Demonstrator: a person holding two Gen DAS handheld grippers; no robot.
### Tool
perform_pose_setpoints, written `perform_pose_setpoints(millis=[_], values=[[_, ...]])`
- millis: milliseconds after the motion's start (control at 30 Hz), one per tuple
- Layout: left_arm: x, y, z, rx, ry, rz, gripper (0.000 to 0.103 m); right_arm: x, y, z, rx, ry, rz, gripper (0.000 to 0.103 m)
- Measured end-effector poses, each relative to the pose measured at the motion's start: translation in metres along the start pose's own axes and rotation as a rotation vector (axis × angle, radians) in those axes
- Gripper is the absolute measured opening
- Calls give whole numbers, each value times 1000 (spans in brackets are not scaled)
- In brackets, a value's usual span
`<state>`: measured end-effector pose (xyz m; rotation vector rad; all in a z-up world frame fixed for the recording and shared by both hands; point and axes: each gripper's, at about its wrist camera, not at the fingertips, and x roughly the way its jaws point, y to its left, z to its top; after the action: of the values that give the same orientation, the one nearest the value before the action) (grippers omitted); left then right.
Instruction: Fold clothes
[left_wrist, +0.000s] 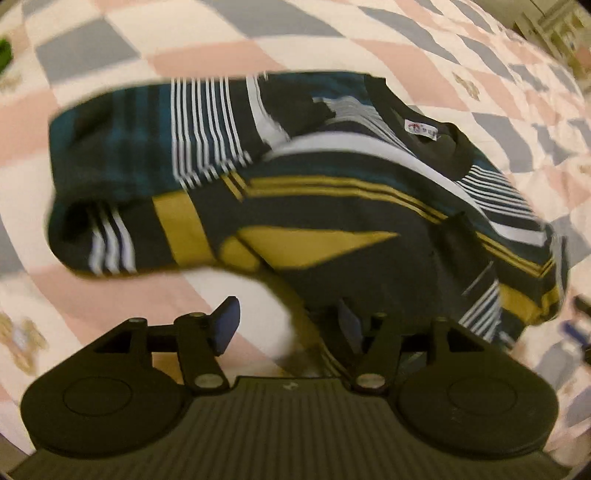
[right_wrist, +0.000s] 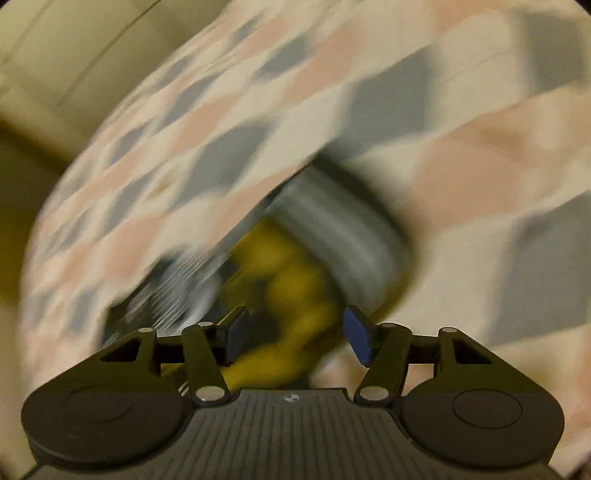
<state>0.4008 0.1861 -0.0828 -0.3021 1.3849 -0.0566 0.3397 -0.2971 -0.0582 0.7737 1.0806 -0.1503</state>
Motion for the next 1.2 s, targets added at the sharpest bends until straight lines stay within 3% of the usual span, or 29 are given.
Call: perform_pose_setpoints(millis=[67, 133, 200, 300, 367, 400, 433, 733, 933, 967, 1067, 1200], values=[[5, 8, -1, -90, 21, -38, 56, 18, 26, -20, -65, 99, 111, 59], [6, 16, -3, -155, 21, -69, 56, 38, 51, -35, -143, 144, 188, 60], [3, 19, -6, -164, 9, -67, 56, 63, 73, -41, -207, 176, 209, 68], [-2, 20, -11, -137, -17, -43, 56, 103, 92, -47, -287, 204, 165, 69], [-4, 24, -14, -139, -23, -42, 56, 119, 97, -55, -320, 232, 150, 63], [-4, 26, -14, -147, -25, -46, 56, 123, 97, -60, -334, 248, 162, 41], [-4, 29, -14, -162, -24, -49, 57, 128, 98, -64, -348, 264, 174, 9], [30, 59, 7, -473, 56, -179, 61, 89, 84, -110, -383, 295, 211, 7], [52, 59, 25, -548, 158, -230, 65, 71, 82, -124, -407, 293, 205, 7], [55, 57, 27, -552, 178, -245, 63, 67, 83, -129, -418, 296, 201, 7], [58, 51, 24, -537, 230, -299, 38, 52, 82, -143, -453, 309, 182, 7], [51, 45, 13, -469, 247, -307, 24, 38, 80, -161, -497, 327, 154, 7]])
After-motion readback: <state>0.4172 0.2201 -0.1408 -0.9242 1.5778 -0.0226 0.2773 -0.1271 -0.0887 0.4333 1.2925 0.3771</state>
